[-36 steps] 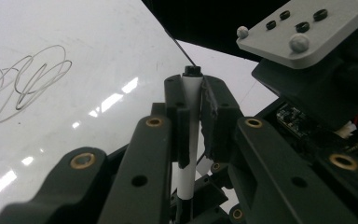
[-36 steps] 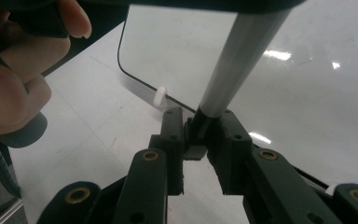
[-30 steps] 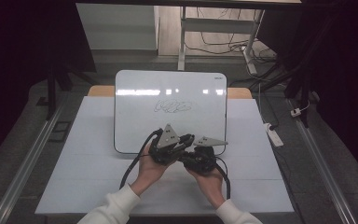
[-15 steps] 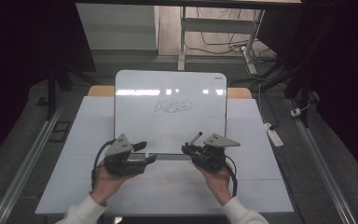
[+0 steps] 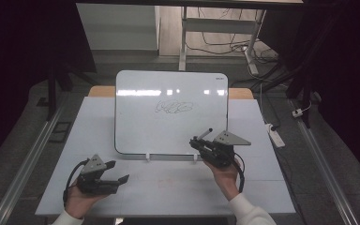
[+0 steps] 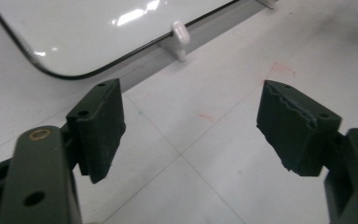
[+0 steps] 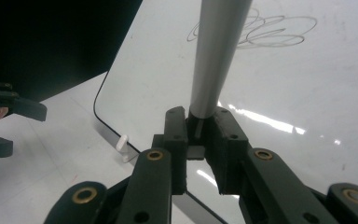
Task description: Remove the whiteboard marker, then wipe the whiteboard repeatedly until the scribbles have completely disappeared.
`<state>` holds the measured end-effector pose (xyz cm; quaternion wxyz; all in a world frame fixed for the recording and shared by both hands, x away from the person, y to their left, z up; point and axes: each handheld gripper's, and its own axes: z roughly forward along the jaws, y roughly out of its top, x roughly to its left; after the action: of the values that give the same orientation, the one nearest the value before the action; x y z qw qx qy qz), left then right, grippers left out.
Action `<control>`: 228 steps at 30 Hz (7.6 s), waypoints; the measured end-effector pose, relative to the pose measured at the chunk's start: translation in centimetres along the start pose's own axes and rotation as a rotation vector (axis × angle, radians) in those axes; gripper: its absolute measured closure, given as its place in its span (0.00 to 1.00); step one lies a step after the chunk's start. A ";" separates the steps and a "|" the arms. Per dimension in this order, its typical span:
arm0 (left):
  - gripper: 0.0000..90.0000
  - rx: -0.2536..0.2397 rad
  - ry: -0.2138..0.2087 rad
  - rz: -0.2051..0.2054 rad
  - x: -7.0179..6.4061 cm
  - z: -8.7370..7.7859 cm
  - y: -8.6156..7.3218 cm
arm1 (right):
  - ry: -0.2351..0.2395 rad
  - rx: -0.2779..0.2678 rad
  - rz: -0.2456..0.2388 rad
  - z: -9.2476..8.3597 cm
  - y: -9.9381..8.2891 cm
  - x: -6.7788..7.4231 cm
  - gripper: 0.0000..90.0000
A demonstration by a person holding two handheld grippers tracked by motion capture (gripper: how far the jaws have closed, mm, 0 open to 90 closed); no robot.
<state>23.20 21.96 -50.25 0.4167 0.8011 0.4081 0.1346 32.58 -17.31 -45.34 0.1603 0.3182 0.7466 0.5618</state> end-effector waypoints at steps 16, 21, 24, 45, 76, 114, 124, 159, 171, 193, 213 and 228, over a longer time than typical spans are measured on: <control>0.20 -0.017 -0.018 -0.033 1.3 0.2 -0.8 | -0.072 -0.070 -0.138 5.9 5.0 -2.2 0.86; 0.21 -0.008 -0.020 -0.043 1.6 0.5 -1.0 | -0.100 -0.079 -0.145 9.3 7.4 -3.2 0.86; 0.21 -0.013 -0.020 -0.051 1.7 0.4 -1.1 | -0.122 -0.071 -0.151 10.9 8.3 -3.7 0.86; 0.22 -0.009 -0.016 -0.053 1.6 0.3 -1.3 | -0.082 -0.032 -0.176 16.0 9.4 -2.2 0.86; 0.22 -0.013 -0.025 -0.062 1.9 0.4 -1.3 | 0.028 0.086 -0.273 16.3 6.4 1.0 0.86; 0.22 -0.014 -0.030 -0.063 1.8 0.6 -1.1 | -0.061 0.030 -0.246 14.8 6.8 -0.8 0.86; 0.22 -0.019 -0.032 -0.069 1.8 0.6 -1.1 | -0.092 0.000 -0.189 14.0 7.2 -2.1 0.86; 0.22 -0.016 -0.034 -0.062 1.8 0.8 -1.0 | -0.156 -0.014 -0.231 13.4 8.0 -2.7 0.86; 0.22 -0.015 -0.034 -0.060 1.7 0.9 -0.9 | -0.168 -0.058 -0.122 12.3 7.5 -4.2 0.86; 0.22 -0.014 -0.036 -0.061 1.8 1.0 -0.8 | -0.071 0.002 -0.222 13.7 5.3 -0.7 0.86; 0.22 -0.008 -0.038 -0.062 1.8 1.1 -0.9 | -0.059 -0.030 -0.208 14.3 5.0 -0.6 0.86; 0.22 -0.012 -0.038 -0.060 1.9 1.1 -0.8 | -0.146 -0.052 -0.185 12.5 4.9 -1.6 0.86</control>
<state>24.54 23.03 -51.79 0.4331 0.7882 0.4233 0.1094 42.69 -8.35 -44.91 0.2736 0.2836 0.7443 0.5392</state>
